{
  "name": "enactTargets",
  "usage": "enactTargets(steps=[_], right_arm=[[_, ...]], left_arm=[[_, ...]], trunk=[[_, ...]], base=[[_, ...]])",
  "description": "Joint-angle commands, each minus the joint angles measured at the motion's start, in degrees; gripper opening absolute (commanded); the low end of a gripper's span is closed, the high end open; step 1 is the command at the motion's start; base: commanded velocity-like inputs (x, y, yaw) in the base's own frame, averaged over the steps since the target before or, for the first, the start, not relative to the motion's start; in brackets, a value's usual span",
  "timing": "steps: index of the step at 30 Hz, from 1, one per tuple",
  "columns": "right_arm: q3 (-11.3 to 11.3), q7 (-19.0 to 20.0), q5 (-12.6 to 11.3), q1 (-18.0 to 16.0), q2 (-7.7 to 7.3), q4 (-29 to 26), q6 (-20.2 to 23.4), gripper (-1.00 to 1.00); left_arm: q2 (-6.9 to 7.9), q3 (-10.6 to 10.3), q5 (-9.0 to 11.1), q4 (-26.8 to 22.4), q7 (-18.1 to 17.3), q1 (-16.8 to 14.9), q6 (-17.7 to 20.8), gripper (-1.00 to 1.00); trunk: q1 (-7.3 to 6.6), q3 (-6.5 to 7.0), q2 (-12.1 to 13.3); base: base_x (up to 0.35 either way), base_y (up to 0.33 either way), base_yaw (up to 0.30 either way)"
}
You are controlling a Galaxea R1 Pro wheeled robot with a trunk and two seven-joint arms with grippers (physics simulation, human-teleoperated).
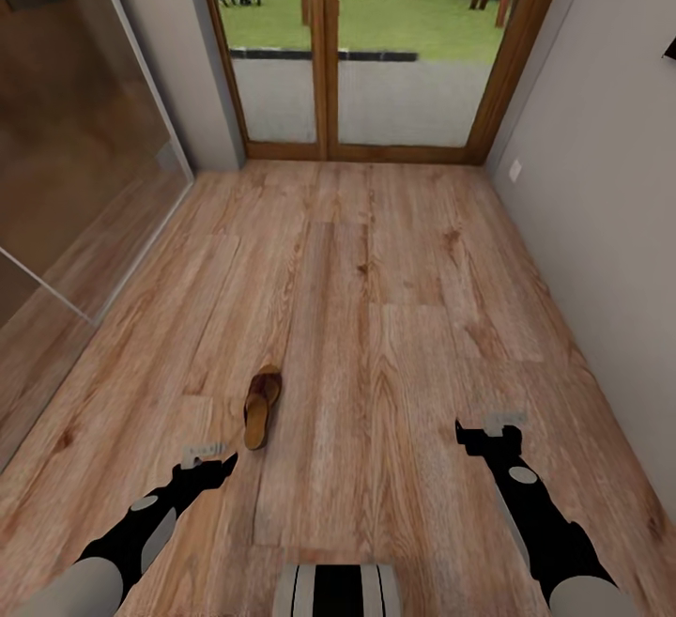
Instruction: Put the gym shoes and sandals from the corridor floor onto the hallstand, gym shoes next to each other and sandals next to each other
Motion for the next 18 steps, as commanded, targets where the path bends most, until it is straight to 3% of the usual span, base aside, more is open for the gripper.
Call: enactTargets(steps=[1, 5, 18], right_arm=[[0.00, -0.10, 0.58, 0.00, 0.06, -0.10, 0.38, 1.00], [0.01, -0.10, 0.54, 0.00, 0.11, -0.25, 0.35, 1.00], [-0.06, -0.11, 0.50, 0.01, 0.15, -0.54, 0.39, 1.00]], left_arm=[[-0.02, 0.28, 0.46, 0.07, -0.49, 0.00, -0.04, 1.00], [-0.02, 0.35, 0.74, 0.13, -0.49, 0.15, -0.23, 1.00], [0.04, 0.43, 0.76, 0.08, -0.49, 0.56, -0.39, 1.00]], trunk=[[0.01, -0.26, -0.03], [0.12, -1.15, -0.08], [0.12, -1.15, -0.08]], base=[[0.000, 0.000, 0.000], [0.000, 0.000, 0.000], [0.003, 0.000, 0.000]])
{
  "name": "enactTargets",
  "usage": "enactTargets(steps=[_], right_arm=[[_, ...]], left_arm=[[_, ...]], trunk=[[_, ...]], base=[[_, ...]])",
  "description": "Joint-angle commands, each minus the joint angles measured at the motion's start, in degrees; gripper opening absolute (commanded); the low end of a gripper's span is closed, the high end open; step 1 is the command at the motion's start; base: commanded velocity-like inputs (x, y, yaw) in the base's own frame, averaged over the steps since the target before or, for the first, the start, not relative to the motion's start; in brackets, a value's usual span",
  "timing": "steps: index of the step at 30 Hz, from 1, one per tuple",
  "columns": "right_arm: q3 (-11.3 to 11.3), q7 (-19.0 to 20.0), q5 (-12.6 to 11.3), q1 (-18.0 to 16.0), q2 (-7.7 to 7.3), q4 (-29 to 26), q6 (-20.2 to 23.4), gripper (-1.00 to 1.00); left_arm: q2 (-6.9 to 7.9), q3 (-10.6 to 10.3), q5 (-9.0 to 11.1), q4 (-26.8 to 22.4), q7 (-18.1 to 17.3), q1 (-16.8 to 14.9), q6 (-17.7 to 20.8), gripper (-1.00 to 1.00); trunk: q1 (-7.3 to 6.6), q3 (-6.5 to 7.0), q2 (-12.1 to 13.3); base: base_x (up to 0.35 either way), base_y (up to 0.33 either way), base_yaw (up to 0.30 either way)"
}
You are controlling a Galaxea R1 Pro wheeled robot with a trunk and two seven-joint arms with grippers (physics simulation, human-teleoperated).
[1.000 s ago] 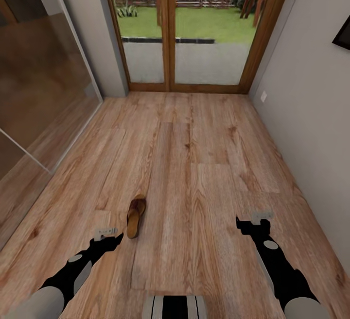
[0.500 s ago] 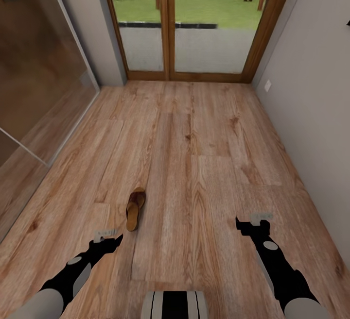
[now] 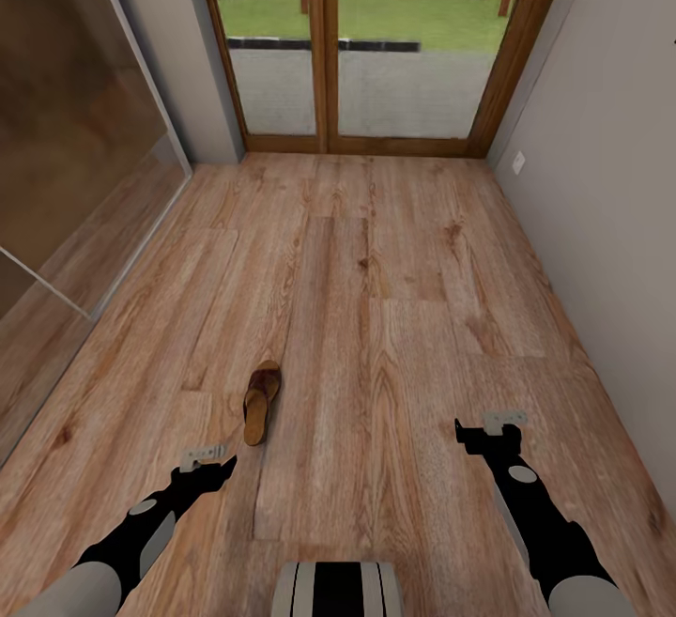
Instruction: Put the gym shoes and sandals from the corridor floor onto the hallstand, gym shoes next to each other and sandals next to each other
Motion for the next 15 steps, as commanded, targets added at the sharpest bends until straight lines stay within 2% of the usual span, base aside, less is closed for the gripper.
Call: enactTargets(steps=[1, 5, 11, 15], right_arm=[[0.00, -0.12, 0.60, -0.01, 0.01, -0.11, 0.37, 1.00], [-0.01, -0.16, 0.59, -0.01, 0.01, -0.16, 0.38, 1.00], [0.02, -0.17, 0.59, -0.01, 0.02, -0.18, 0.40, 1.00], [0.00, -0.17, 0.58, -0.01, 0.04, -0.18, 0.36, 1.00]], left_arm=[[-0.02, 0.26, 0.35, 0.07, -0.50, -0.01, -0.01, 1.00], [-0.02, 0.19, 0.18, 0.07, -0.50, 0.00, -0.22, 1.00], [-0.02, 0.16, 0.11, 0.07, -0.50, 0.00, -0.26, 1.00], [-0.02, 0.12, 0.10, 0.07, -0.50, 0.00, -0.30, 1.00]], trunk=[[-0.01, -0.03, -0.01], [-0.01, -0.03, -0.01], [-0.01, -0.03, -0.01], [-0.01, -0.01, -0.01]], base=[[0.080, 0.000, 0.000], [0.183, -0.018, 0.000], [0.293, -0.081, -0.003], [0.322, -0.102, -0.122]])
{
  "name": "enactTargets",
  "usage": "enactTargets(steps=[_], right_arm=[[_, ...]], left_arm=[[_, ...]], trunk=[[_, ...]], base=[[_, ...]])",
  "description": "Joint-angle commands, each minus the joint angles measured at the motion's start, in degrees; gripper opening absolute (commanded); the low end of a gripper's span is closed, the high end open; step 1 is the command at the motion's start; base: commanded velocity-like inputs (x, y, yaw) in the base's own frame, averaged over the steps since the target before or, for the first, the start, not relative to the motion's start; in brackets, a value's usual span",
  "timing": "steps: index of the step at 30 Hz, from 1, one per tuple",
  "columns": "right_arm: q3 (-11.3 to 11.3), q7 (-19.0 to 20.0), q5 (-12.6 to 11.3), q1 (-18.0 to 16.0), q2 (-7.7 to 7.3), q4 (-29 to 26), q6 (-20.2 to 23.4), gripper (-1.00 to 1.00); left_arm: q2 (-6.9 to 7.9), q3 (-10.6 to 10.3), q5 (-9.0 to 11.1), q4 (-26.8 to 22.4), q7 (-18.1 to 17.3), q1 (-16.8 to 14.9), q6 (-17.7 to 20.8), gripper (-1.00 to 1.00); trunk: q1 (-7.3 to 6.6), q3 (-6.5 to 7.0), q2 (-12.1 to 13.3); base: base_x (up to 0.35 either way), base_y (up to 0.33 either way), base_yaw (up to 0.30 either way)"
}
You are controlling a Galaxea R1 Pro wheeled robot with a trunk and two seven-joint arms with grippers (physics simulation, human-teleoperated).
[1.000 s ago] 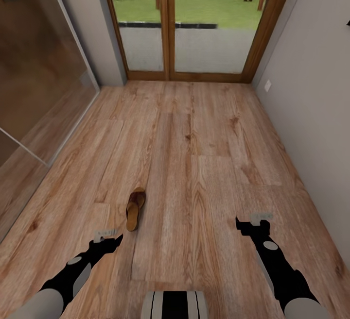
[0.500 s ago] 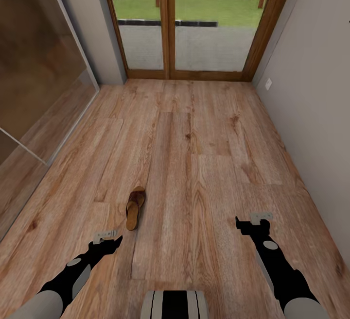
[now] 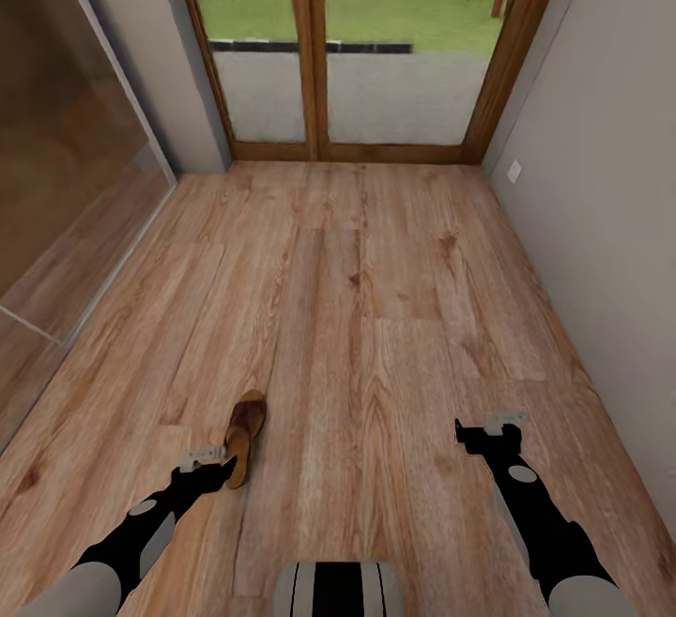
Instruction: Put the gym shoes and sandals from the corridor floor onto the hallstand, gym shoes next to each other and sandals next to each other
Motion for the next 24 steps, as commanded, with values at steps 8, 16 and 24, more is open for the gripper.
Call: enactTargets(steps=[8, 16, 24], right_arm=[[0.06, -0.11, 0.55, -0.02, 0.06, -0.04, 0.36, 1.00], [0.08, -0.11, 0.54, -0.02, 0.07, -0.07, 0.37, 1.00], [0.09, -0.18, 0.51, -0.02, 0.11, -0.16, 0.38, 1.00]], left_arm=[[-0.01, 0.24, 0.45, 0.05, -0.50, -0.02, -0.01, 1.00], [-0.02, 0.24, 0.45, 0.05, -0.50, 0.03, -0.04, 1.00], [0.20, 0.23, 0.48, 0.05, -0.55, 0.04, -0.11, 1.00]], trunk=[[0.03, 0.11, -0.01], [0.03, 0.17, -0.01], [0.03, 0.18, -0.01]], base=[[0.277, -0.086, -0.245], [0.044, -0.012, -0.076], [0.003, -0.001, -0.005]])
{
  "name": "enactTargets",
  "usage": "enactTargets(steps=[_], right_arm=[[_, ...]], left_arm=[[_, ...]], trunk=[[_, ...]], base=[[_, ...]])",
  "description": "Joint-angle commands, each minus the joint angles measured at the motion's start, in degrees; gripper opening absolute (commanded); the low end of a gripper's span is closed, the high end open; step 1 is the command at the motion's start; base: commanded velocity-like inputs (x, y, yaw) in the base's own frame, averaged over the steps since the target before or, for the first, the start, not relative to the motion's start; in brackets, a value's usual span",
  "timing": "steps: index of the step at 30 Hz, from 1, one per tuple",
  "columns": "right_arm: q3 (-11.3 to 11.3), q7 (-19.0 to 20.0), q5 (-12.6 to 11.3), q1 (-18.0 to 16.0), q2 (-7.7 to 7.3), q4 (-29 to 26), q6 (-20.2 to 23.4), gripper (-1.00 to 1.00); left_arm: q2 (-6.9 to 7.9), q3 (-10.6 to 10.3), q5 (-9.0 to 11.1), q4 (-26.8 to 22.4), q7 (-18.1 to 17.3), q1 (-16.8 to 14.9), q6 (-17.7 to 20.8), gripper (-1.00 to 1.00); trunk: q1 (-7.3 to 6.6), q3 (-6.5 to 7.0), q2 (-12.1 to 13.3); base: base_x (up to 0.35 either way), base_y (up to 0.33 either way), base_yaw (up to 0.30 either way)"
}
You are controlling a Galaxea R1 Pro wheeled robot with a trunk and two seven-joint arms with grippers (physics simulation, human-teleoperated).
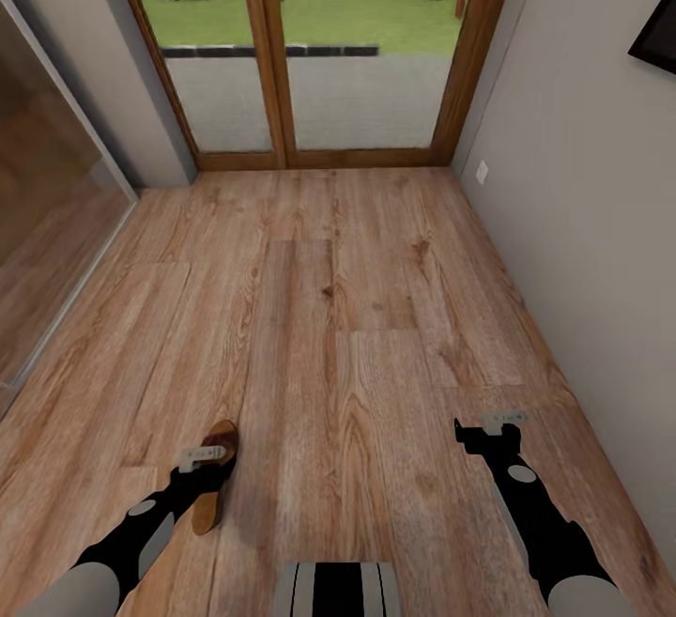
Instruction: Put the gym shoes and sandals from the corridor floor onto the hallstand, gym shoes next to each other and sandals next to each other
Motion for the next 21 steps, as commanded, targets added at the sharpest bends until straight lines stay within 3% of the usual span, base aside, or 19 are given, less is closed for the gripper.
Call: enactTargets(steps=[1, 11, 21], right_arm=[[0.00, -0.12, 0.60, 0.00, 0.01, -0.09, 0.37, 1.00], [0.01, -0.13, 0.61, 0.00, 0.05, -0.10, 0.37, 1.00], [0.00, -0.11, 0.60, 0.00, 0.05, -0.10, 0.37, 1.00]], left_arm=[[0.04, 0.31, 0.48, 0.07, -0.49, -0.05, 0.01, 1.00], [0.39, 0.42, 0.60, 0.10, -0.47, -0.01, -0.61, 1.00], [0.52, 0.45, 0.77, 0.10, -0.46, 0.06, -4.91, 1.00]], trunk=[[-0.01, -0.03, -0.01], [-0.01, -0.03, -0.01], [-0.01, -0.03, -0.01]], base=[[0.000, 0.000, 0.000], [0.000, 0.000, 0.000], [-0.103, 0.027, 0.000]])
